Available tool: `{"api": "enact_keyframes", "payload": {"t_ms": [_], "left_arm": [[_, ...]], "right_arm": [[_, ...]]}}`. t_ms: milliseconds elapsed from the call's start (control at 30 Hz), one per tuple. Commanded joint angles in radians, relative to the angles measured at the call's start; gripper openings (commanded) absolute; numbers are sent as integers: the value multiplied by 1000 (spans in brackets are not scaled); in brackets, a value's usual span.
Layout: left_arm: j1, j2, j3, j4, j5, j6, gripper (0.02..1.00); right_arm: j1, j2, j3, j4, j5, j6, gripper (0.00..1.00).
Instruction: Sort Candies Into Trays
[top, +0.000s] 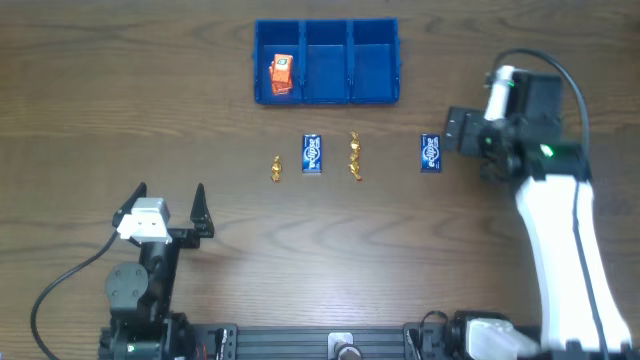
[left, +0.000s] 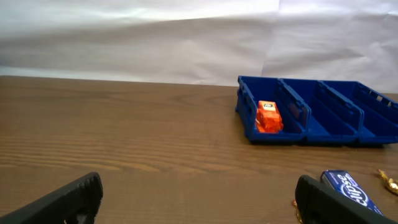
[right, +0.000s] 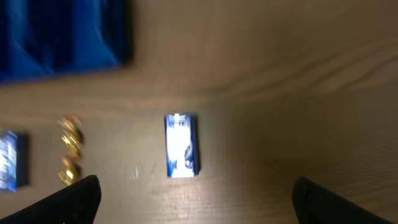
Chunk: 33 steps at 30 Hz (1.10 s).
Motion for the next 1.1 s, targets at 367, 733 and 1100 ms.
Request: {"api": "enact_keyframes", "payload": {"t_ms": [367, 733, 1100], "left_arm": [[4, -6, -10, -56, 32, 6, 996], [4, -6, -10, -56, 32, 6, 996], [4, -6, -10, -56, 32, 6, 996]], "right_arm": [[106, 395, 18, 72, 16, -2, 998], [116, 433, 18, 91, 95, -3, 1000], [132, 470, 18, 115, 99, 2, 952]]}}
